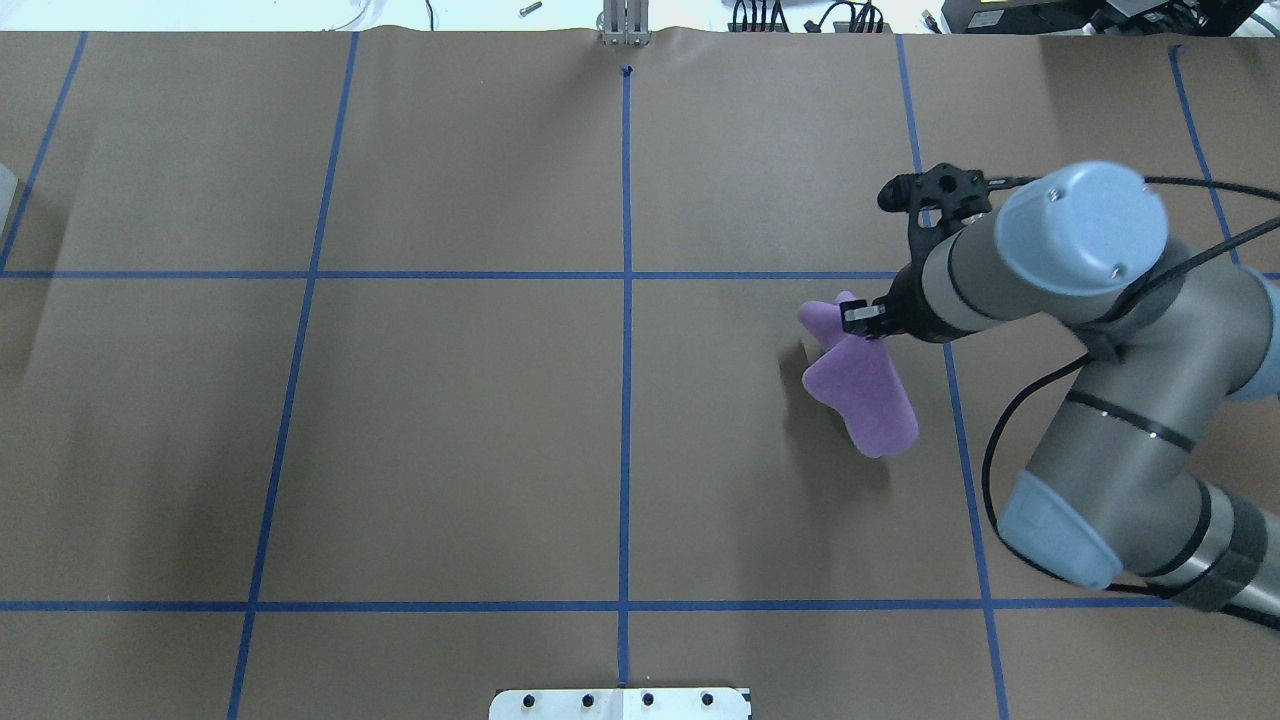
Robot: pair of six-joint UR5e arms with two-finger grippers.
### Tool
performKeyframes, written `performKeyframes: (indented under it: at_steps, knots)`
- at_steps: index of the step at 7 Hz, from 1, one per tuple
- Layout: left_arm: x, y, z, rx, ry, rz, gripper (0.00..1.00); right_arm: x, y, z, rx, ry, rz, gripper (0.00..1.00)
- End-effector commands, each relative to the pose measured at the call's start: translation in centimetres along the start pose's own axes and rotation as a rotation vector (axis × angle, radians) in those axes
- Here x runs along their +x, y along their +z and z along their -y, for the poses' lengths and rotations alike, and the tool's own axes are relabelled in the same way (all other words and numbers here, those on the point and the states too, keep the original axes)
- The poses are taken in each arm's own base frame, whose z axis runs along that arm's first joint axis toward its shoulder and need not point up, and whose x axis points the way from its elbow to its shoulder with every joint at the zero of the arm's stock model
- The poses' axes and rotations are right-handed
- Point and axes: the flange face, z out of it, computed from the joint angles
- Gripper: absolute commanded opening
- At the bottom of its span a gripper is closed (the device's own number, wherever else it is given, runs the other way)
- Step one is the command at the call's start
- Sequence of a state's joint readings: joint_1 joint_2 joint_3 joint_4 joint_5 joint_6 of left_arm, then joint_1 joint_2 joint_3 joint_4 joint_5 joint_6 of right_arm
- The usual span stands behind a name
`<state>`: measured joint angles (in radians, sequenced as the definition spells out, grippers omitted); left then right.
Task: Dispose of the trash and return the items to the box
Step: 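Lift the cloth with the right gripper and drop it into the pink bin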
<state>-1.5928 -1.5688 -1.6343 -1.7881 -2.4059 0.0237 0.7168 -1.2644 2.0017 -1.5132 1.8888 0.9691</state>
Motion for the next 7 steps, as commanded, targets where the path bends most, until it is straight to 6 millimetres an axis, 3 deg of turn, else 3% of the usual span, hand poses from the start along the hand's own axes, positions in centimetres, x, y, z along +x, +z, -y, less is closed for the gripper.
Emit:
performKeyframes:
  at_steps: [1, 2, 4, 5, 6, 7]
  knots:
    - [-1.1, 1.7, -2.7, -0.050, -0.001, 0.030, 0.99, 10.0, -4.0, 4.9, -0.061, -0.085, -0.052, 0.00]
    - [-1.8, 2.5, -4.2, -0.072, 0.038, 0.024, 0.99, 17.7, -5.5, 5.4, -0.075, -0.139, -0.083, 0.00]
    - [-4.6, 5.0, -10.2, -0.138, -0.012, 0.010, 0.99, 31.5, -8.5, 4.8, -0.131, -0.219, -0.106, 0.00]
    - [-4.4, 4.8, -9.8, -0.139, -0.027, 0.008, 0.99, 37.9, -9.8, 4.0, -0.159, -0.212, -0.098, 0.00]
    - [-4.0, 4.4, -8.2, -0.166, -0.063, 0.000, 0.99, 45.3, -10.3, 1.8, -0.180, -0.175, -0.060, 0.00]
    - [-3.9, 4.2, -8.1, -0.166, -0.064, 0.000, 0.99, 52.0, -11.8, -0.5, -0.183, -0.142, -0.060, 0.00]
